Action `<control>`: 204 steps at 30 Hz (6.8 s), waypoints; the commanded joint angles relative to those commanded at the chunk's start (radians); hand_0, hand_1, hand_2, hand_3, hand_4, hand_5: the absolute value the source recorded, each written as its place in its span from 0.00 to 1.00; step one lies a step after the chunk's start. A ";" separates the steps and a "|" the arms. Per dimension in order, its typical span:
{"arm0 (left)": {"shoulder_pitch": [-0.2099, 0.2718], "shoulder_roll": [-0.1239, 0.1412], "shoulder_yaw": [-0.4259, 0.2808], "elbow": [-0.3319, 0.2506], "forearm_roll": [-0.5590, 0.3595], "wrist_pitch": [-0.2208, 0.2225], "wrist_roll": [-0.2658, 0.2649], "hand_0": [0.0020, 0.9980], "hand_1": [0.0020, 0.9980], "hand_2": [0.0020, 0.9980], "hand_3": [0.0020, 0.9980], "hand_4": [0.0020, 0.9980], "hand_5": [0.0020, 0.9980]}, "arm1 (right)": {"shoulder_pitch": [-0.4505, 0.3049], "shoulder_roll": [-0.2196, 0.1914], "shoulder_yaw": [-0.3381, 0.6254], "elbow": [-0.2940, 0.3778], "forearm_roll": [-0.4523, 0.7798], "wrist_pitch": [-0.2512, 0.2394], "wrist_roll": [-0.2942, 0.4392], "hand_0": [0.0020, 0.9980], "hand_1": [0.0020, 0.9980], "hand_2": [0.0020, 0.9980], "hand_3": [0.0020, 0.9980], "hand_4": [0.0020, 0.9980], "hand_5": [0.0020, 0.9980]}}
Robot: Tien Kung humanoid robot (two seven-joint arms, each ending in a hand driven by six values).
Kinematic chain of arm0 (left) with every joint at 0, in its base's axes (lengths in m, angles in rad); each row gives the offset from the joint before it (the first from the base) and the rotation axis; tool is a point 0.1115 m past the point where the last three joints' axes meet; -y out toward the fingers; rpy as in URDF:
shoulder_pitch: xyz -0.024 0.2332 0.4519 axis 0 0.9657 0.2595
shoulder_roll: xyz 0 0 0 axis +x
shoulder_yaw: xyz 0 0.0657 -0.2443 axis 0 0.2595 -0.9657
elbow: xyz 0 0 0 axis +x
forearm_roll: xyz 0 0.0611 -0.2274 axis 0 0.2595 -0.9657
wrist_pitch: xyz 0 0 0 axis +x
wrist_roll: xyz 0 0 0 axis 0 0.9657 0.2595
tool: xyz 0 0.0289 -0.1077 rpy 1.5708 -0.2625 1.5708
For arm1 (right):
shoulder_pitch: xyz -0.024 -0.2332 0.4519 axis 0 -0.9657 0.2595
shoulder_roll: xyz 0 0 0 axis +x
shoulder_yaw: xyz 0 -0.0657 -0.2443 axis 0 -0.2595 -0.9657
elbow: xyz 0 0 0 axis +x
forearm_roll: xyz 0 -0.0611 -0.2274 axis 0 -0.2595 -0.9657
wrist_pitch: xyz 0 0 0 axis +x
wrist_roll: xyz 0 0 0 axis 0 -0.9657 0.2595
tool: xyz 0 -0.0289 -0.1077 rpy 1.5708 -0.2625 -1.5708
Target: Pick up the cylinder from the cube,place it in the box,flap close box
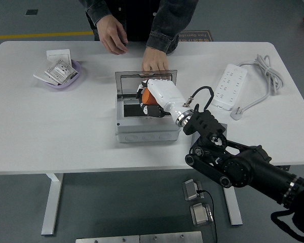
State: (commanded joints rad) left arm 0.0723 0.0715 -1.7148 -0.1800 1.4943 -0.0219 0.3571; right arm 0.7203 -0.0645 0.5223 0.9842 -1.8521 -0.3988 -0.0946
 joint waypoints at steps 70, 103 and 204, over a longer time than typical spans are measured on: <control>-0.008 -0.008 0.009 0.000 0.042 -0.023 -0.002 0.64 0.66 0.47 0.62 0.69 0.41 | 0.061 0.010 0.004 -0.095 -0.012 0.053 0.046 0.15 0.22 0.48 0.77 0.98 0.53; 0.003 -0.018 0.005 0.000 0.037 -0.020 -0.002 0.64 0.66 0.46 0.62 0.69 0.40 | -0.009 -0.129 0.285 0.166 -0.093 0.152 -0.002 0.21 0.31 0.47 0.70 1.00 0.75; -0.002 -0.032 0.017 0.000 0.043 -0.024 -0.007 0.64 0.66 0.46 0.61 0.68 0.41 | -0.103 -0.200 0.121 0.244 -0.002 0.064 0.002 0.36 0.51 0.62 0.56 0.93 0.72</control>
State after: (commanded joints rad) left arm 0.0701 0.0393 -1.6978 -0.1800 1.5369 -0.0454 0.3496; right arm 0.6170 -0.2644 0.6435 1.2286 -1.8546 -0.3350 -0.0929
